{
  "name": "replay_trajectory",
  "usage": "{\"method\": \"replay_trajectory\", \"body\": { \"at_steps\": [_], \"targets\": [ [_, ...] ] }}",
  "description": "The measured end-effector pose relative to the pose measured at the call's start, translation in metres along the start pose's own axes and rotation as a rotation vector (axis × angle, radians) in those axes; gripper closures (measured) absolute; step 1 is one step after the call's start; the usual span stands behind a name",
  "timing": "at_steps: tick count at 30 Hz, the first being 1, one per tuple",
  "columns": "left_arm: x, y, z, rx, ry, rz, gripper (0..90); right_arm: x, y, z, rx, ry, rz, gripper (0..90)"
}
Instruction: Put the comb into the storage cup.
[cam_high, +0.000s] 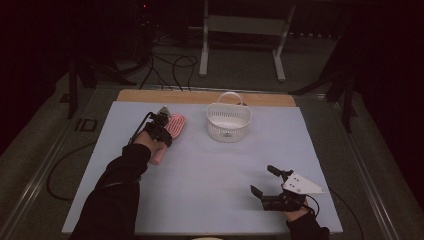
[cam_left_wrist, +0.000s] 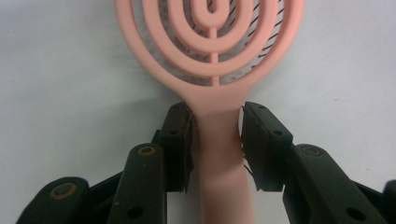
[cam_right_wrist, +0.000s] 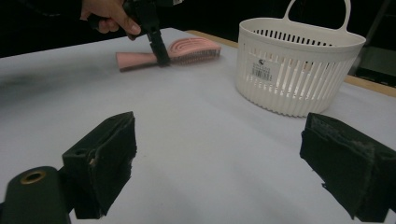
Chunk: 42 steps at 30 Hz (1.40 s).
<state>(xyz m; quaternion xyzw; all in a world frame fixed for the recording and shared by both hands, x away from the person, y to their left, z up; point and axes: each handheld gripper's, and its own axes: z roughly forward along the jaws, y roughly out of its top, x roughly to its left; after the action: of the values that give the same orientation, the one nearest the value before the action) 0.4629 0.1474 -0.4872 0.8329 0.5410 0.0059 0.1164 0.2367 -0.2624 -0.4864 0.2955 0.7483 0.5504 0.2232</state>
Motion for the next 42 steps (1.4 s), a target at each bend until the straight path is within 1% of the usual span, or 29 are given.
{"method": "replay_trajectory", "body": {
  "at_steps": [4,11,12,14,15,16,17,18,22,24,25,29,30,32,34,35,36,38,39,40,42],
  "targets": [
    [-0.001,0.001,0.002,0.013,0.003,0.002,66.9,0.0,0.0,0.0,0.001,-0.002,-0.001,10.5],
    [0.0,0.001,0.003,0.013,0.007,-0.005,69.9,0.0,0.0,0.001,0.001,-0.002,0.0,10.5],
    [-0.001,0.001,0.003,0.013,0.012,-0.001,70.1,0.0,0.0,0.001,0.003,-0.001,0.003,10.5],
    [-0.005,0.0,0.003,0.012,0.039,0.03,70.4,0.0,0.0,0.001,0.004,-0.003,-0.002,10.5],
    [-0.007,0.0,0.004,0.008,0.056,0.039,70.4,0.0,0.0,0.001,0.004,-0.003,-0.002,10.5],
    [-0.009,0.0,0.004,0.017,0.066,0.04,70.6,0.001,0.0,0.001,0.003,-0.003,-0.001,10.5],
    [-0.009,0.001,0.004,0.016,0.068,0.031,70.6,0.001,0.0,0.001,0.003,-0.002,0.0,10.5],
    [-0.009,0.001,0.004,0.019,0.07,0.041,70.8,0.001,0.0,0.001,0.006,-0.002,-0.002,10.5],
    [-0.01,-0.001,0.004,0.003,0.076,0.052,71.1,0.001,0.0,0.0,0.001,-0.003,-0.003,10.5],
    [-0.009,-0.002,0.004,-0.003,0.068,0.049,71.3,0.0,0.0,0.0,0.002,-0.003,0.003,10.5],
    [-0.009,-0.002,0.003,-0.007,0.068,0.056,71.3,0.0,0.0,0.0,0.002,-0.004,0.0,10.5],
    [-0.008,-0.004,0.003,-0.036,0.057,0.06,71.4,-0.001,0.0,-0.001,0.0,-0.009,0.005,10.5],
    [-0.007,-0.006,0.002,-0.048,0.046,0.062,71.5,-0.001,0.0,-0.001,-0.003,-0.01,0.004,10.5],
    [-0.007,-0.007,0.001,-0.056,0.045,0.067,71.5,-0.001,0.0,-0.001,-0.004,-0.012,0.006,10.5],
    [-0.006,-0.009,-0.002,-0.076,0.042,0.064,71.6,-0.002,0.0,-0.001,-0.004,-0.012,0.01,10.5],
    [-0.005,-0.01,-0.004,-0.087,0.031,0.069,71.6,-0.001,0.0,-0.001,-0.005,-0.013,0.007,10.5],
    [-0.004,-0.011,-0.006,-0.098,0.023,0.066,71.6,-0.001,0.0,-0.001,-0.005,-0.013,0.007,10.5],
    [-0.004,-0.012,-0.011,-0.123,0.014,0.065,71.6,-0.001,0.0,-0.001,-0.008,-0.012,0.009,10.5],
    [-0.003,-0.013,-0.014,-0.133,0.001,0.066,71.6,-0.001,0.0,-0.001,-0.008,-0.012,0.009,10.5],
    [-0.003,-0.014,-0.016,-0.149,0.006,0.067,71.6,-0.001,0.0,-0.001,-0.005,-0.012,0.01,10.5],
    [-0.003,-0.016,-0.02,-0.165,-0.007,0.076,71.6,-0.001,0.0,-0.001,-0.006,-0.014,0.008,10.5]
  ]
}}
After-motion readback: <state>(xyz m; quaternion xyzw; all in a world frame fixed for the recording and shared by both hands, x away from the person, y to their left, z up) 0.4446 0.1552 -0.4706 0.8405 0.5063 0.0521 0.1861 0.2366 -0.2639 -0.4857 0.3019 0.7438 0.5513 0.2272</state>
